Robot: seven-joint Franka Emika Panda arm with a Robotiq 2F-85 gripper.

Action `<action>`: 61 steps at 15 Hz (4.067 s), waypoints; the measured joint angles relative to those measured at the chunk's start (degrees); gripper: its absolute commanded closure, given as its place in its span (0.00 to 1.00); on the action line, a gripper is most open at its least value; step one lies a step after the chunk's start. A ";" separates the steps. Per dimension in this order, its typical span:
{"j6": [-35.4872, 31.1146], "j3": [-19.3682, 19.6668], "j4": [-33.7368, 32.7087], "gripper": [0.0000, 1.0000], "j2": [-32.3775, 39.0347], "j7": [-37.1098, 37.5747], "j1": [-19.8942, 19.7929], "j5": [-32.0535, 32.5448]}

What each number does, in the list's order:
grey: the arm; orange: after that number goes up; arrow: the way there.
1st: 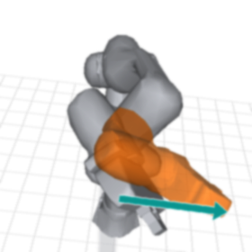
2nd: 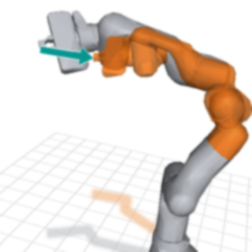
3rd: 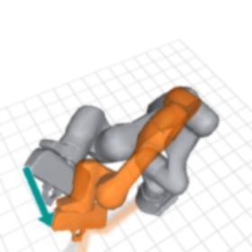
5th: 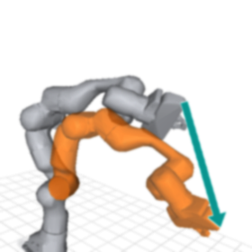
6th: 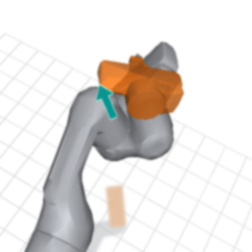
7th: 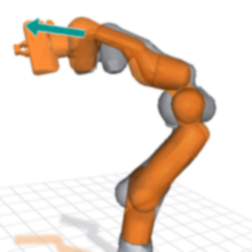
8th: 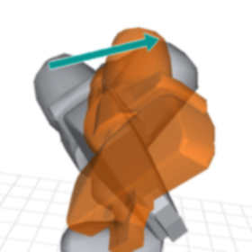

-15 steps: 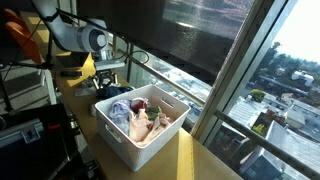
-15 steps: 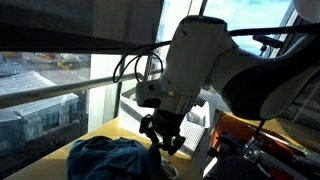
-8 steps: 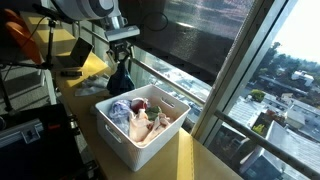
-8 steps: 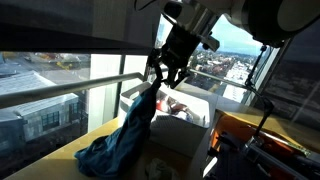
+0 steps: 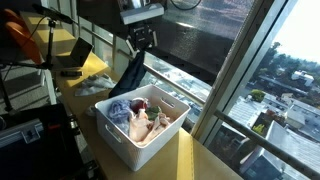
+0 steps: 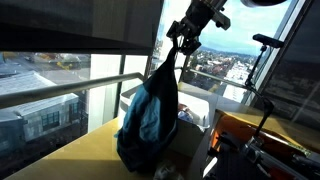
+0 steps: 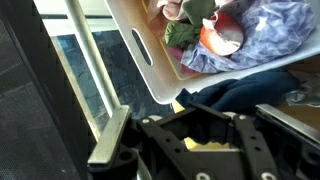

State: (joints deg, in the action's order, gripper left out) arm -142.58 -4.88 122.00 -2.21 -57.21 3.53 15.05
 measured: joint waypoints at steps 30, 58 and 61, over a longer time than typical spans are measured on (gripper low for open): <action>4.48 8.80 4.78 0.66 -6.00 -7.51 -0.98 -6.17; -9.52 -7.23 15.53 0.00 19.64 11.72 10.34 2.77; -9.52 -6.45 13.14 0.00 23.79 13.56 10.28 5.99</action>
State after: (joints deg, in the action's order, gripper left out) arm -152.11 -11.33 135.14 21.58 -43.65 13.81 21.04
